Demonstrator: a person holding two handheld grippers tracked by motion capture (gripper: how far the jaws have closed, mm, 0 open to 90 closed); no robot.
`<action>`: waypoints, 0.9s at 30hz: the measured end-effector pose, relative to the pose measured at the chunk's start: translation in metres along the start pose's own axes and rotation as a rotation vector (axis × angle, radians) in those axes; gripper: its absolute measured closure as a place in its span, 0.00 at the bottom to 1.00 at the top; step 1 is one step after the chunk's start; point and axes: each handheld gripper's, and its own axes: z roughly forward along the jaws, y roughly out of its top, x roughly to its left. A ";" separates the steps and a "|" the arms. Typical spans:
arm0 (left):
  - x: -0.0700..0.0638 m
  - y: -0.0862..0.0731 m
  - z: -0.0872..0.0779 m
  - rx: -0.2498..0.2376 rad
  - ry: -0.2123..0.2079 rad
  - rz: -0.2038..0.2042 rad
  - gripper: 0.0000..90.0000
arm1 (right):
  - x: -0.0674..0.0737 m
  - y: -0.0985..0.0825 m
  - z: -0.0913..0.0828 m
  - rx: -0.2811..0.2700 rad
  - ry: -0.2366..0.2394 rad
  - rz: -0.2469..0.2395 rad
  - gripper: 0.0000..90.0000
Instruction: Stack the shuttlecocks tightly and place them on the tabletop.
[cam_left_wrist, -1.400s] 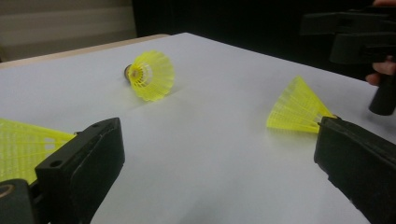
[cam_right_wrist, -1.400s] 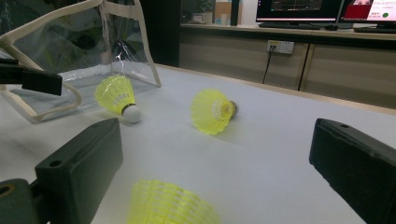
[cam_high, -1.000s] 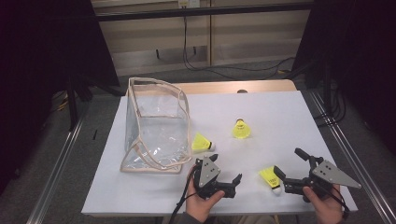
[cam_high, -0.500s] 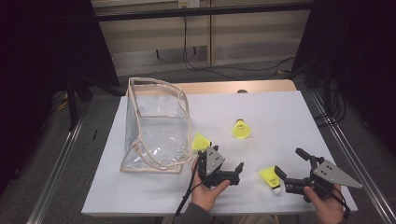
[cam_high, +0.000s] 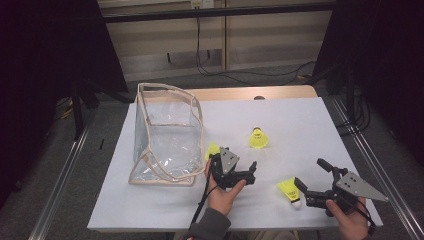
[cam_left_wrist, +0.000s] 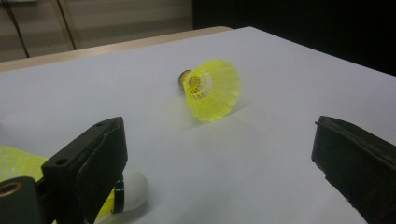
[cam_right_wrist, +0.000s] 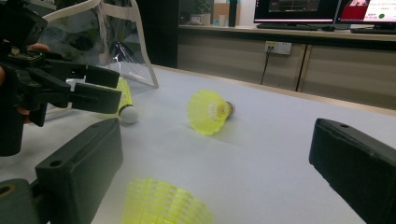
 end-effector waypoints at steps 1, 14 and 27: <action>0.000 0.000 0.001 -0.002 0.003 -0.009 0.03 | 0.000 0.000 0.000 0.000 0.000 0.001 0.03; 0.006 0.004 0.009 -0.009 0.055 0.005 0.04 | -0.002 -0.001 -0.001 -0.001 -0.004 0.003 0.03; 0.009 0.001 0.013 0.019 0.086 0.025 0.04 | -0.002 0.000 -0.002 -0.002 -0.004 0.009 0.03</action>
